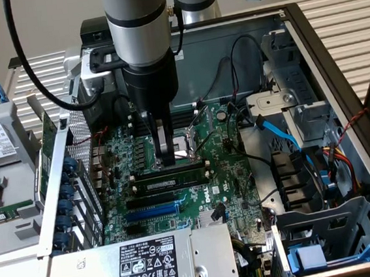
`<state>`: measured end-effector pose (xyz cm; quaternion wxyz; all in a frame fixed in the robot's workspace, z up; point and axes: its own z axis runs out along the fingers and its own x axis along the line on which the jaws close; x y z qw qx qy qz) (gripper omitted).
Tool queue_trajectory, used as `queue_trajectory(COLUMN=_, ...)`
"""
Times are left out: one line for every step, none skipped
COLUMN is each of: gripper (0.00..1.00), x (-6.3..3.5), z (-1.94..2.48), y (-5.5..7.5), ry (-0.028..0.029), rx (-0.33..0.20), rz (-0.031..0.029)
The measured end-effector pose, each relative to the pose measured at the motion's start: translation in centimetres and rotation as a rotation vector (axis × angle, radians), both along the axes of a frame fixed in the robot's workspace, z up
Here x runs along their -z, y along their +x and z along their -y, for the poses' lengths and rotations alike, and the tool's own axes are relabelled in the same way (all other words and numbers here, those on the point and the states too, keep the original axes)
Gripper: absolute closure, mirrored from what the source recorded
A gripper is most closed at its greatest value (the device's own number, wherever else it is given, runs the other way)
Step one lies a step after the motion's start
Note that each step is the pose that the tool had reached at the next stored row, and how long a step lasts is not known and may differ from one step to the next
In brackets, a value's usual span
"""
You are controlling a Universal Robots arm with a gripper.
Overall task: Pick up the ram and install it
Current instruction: 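Press down the ram until it locks into place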
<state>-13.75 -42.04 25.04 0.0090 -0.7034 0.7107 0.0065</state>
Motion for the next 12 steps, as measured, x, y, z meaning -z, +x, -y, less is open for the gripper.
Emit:
queue_trajectory(gripper=0.89, x=-0.02, z=0.00, y=0.00, ry=0.0002, rx=0.000, rz=0.0001)
queue_trajectory(gripper=0.89, x=-0.02, z=0.00, y=0.00, ry=0.0002, rx=0.000, rz=0.0002)
queue_trajectory(gripper=0.89, x=-0.02, z=0.00, y=0.01, ry=0.0003, rx=0.000, rz=0.0002)
queue_trajectory(gripper=0.89, x=-0.02, z=0.00, y=0.00, ry=0.0002, rx=0.000, rz=0.0002)
queue_trajectory(gripper=0.89, x=-0.03, z=0.00, y=0.00, ry=0.0001, rx=0.000, rz=0.0000)
queue_trajectory(gripper=0.89, x=-0.03, z=0.00, y=0.00, ry=0.0000, rx=0.001, rz=0.0000)
queue_trajectory(gripper=0.89, x=-0.03, z=0.00, y=0.00, ry=0.0000, rx=0.003, rz=0.0000)
queue_trajectory(gripper=0.89, x=-0.03, z=0.00, y=0.00, ry=0.0000, rx=0.004, rz=0.0000)
queue_trajectory(gripper=0.89, x=-0.03, z=0.00, y=0.00, ry=0.0000, rx=0.006, rz=0.0001)
queue_trajectory(gripper=0.89, x=-0.03, z=0.00, y=0.00, ry=0.0000, rx=0.008, rz=0.0000)
queue_trajectory(gripper=0.89, x=-0.03, z=0.00, y=0.00, ry=0.0001, rx=0.014, rz=0.0000)
queue_trajectory(gripper=0.89, x=-0.03, z=0.00, y=0.01, ry=0.0001, rx=0.024, rz=0.0000)
